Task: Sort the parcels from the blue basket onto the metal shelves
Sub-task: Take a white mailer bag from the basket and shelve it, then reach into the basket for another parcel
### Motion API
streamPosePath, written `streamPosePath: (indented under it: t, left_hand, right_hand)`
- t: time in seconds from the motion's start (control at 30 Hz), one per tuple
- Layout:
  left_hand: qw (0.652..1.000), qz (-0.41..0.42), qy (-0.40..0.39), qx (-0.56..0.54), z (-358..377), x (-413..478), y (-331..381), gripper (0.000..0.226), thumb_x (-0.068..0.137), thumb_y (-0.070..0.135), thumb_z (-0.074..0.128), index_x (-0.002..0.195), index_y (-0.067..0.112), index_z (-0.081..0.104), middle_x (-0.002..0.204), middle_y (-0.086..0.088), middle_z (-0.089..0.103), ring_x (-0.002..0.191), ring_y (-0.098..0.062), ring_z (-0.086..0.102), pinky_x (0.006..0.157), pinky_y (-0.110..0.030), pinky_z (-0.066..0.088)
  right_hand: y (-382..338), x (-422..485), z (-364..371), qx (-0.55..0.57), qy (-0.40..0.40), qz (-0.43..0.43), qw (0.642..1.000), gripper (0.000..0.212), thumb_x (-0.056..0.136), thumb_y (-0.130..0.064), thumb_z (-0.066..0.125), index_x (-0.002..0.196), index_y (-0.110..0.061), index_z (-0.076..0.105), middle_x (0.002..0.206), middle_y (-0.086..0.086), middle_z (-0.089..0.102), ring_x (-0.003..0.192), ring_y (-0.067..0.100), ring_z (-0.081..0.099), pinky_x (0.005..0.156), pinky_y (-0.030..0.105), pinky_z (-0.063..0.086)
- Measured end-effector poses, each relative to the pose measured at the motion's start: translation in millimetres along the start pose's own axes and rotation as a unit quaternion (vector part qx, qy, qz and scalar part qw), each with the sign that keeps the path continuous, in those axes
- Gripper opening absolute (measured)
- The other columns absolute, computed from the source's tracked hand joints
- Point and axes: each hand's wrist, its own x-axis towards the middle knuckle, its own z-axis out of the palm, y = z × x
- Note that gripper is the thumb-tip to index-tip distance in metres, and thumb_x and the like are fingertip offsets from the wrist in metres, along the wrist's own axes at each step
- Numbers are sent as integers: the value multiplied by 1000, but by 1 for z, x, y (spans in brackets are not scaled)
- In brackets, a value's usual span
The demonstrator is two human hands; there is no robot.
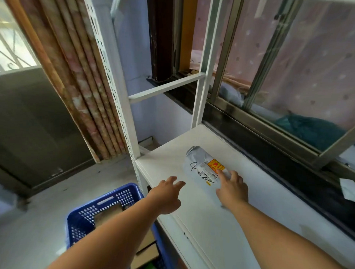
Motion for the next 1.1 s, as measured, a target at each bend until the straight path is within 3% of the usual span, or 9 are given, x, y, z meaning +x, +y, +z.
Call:
streamPosePath:
  t: [0.27,0.4,0.5,0.57,0.63,0.8,0.9,1.0,1.1]
  left_hand:
    - [1000,-11,-18,-8,8,1,5,63,93,21,48,149,30,21,158,-4,12,142,-31,21,109,-46,33]
    - [1000,-19,-9,-6,8,0,1,65,92,20,48,149,30,20,158,-3,15,141,-30,23,108,-46,35]
    - [999,-39,-4,-3,7,-5,-9,65,92,19,48,150,29,20,158,-4,15,140,-30,24,108,-47,35]
    - [998,-55,0,-9,8,-9,-21,65,92,19,47,150,28,19,158,-5,16,141,-30,23,109,-48,34]
    - [997,-72,-8,-9,11,-12,-36,66,91,18,46,150,28,20,157,-5,18,141,-30,23,108,-49,35]
    - [993,-106,-52,-24,41,-22,-86,60,88,13,48,144,28,35,142,-8,38,126,-30,41,100,-47,43]
    - [989,-119,-77,-43,74,-30,-124,52,88,16,51,138,24,43,138,-9,43,121,-30,46,97,-47,44]
    - [983,-143,-97,-63,118,-39,-168,52,91,21,50,142,23,39,143,-9,40,127,-30,43,100,-43,43]
    - [974,-177,-113,-84,165,-42,-215,54,91,23,51,143,26,36,141,-9,43,126,-31,43,97,-43,43]
  right_hand:
    - [-8,-1,9,-27,29,-12,999,73,84,-33,61,147,-30,25,148,13,22,138,32,19,112,53,15]
    - [-33,-3,11,-6,130,-143,981,64,55,-19,82,117,-19,64,120,18,55,115,35,46,91,56,44]
    - [-64,-8,9,-11,136,-257,957,51,63,-16,77,112,-18,66,114,12,61,110,30,49,85,45,50]
    - [-90,-15,0,11,47,-286,957,40,83,-17,60,123,-19,59,119,9,59,109,30,55,88,36,46]
    - [-113,-20,-1,65,-70,-251,963,37,91,-19,46,127,-23,52,118,6,62,103,28,58,80,32,45]
    - [-157,-35,28,113,-275,-196,934,42,91,-24,53,134,-24,48,128,7,58,110,25,57,90,30,46]
    - [-181,-43,68,73,-336,-208,916,43,92,-23,55,134,-19,49,130,10,58,114,27,56,91,30,44]
    - [-207,-47,123,50,-376,-207,902,44,89,-24,58,133,-18,50,128,11,59,113,27,55,83,27,42]
    - [-236,-52,183,37,-407,-209,889,45,89,-27,57,133,-20,49,130,10,57,116,27,53,89,30,42]
